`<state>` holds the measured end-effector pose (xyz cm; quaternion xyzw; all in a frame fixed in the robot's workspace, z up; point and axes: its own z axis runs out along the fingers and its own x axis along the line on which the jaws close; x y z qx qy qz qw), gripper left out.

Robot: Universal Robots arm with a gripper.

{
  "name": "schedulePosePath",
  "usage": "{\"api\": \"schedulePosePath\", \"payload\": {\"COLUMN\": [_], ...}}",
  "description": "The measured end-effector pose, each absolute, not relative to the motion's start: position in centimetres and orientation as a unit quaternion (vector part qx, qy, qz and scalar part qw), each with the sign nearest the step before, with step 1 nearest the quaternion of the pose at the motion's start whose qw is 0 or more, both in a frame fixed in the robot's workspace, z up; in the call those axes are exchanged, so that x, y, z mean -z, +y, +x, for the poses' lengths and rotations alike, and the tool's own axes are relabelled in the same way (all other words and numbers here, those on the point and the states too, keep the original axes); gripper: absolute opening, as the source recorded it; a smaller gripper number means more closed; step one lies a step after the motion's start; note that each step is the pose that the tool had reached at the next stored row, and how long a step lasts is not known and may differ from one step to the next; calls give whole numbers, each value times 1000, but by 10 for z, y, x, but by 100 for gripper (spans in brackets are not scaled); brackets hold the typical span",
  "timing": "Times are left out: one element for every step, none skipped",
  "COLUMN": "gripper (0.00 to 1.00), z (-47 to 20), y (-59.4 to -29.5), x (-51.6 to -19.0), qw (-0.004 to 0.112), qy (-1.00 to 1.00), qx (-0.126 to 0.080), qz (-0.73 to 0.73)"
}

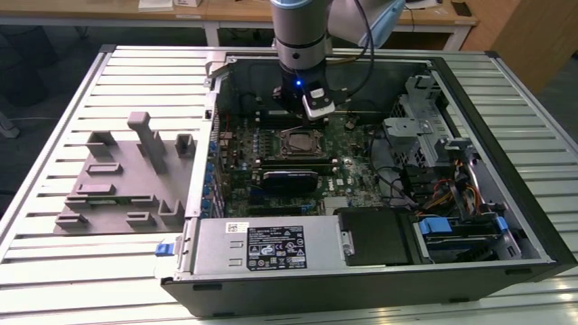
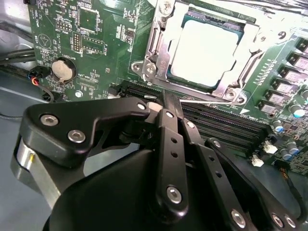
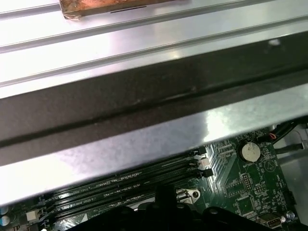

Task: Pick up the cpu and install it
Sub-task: 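Install the first cpu locking lever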

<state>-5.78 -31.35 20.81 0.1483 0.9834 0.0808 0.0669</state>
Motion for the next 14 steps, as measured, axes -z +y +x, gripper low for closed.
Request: {"api": "schedulePosePath", "payload": {"gripper": [11,11,11,11,11,11,11,11,11,11,11,11,11,11], "z": [-58,-58,-58,-58,-59,-59,-61,-62,-64,-65,-66,-67,-68,-68], "y": [-313,-314,-314,-314,-314,-313,-313,-313,-313,-313,-313,-313,-313,-313], "x": [-208,-207,-207,-206,-206,-206,-205,-205,-205,-205,-205,-205,-205,-205], "qw": [68,72,77,82,86,90,91,93,93,94,94,94,94,94], "qy": [983,983,983,982,982,981,981,981,981,981,980,980,980,980], "qx": [-81,-82,-82,-83,-84,-84,-84,-85,-85,-84,-84,-84,-84,-84], "qz": [148,148,147,147,147,147,147,148,149,150,151,153,154,156]}}
